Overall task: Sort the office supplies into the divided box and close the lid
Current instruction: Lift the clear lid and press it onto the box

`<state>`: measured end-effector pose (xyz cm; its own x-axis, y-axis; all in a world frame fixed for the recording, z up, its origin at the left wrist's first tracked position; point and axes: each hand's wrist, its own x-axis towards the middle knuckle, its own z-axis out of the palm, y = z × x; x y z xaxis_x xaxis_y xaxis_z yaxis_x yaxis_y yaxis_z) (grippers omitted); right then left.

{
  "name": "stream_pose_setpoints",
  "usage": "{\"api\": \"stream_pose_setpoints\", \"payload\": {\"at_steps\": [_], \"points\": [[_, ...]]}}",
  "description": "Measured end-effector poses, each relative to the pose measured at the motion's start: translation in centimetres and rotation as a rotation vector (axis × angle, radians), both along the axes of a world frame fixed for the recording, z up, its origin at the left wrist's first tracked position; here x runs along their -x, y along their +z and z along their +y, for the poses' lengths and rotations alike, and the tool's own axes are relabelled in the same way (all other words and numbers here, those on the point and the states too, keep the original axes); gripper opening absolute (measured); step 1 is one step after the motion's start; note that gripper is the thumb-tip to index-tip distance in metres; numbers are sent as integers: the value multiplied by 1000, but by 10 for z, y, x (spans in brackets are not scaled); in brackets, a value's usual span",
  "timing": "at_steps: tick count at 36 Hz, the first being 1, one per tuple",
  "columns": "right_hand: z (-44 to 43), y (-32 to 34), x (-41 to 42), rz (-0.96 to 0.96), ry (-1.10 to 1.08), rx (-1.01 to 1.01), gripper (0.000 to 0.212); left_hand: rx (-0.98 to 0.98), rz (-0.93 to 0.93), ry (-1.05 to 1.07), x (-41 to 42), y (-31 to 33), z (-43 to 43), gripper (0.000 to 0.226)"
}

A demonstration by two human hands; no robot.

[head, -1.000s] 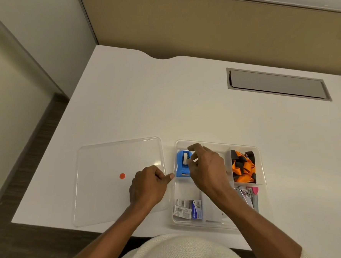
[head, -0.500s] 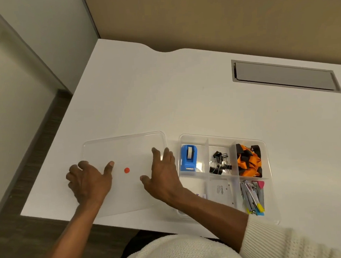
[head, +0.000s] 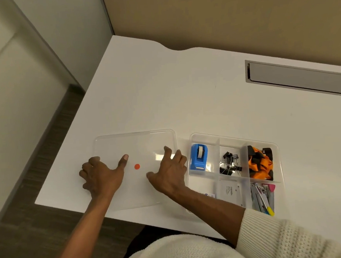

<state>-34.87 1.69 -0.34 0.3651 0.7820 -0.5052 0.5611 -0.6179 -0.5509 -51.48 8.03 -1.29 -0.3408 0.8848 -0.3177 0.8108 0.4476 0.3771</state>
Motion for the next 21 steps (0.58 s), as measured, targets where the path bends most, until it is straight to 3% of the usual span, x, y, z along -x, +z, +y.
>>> {"api": "stream_pose_setpoints", "payload": {"at_steps": [13,21], "points": [[0,44,1,172,-154,-343,83,-222,38,31,25,35,30,92],[-36,74,-58,95,-256,-477,73,-249,-92,-87,-27,58,22,85]]}}
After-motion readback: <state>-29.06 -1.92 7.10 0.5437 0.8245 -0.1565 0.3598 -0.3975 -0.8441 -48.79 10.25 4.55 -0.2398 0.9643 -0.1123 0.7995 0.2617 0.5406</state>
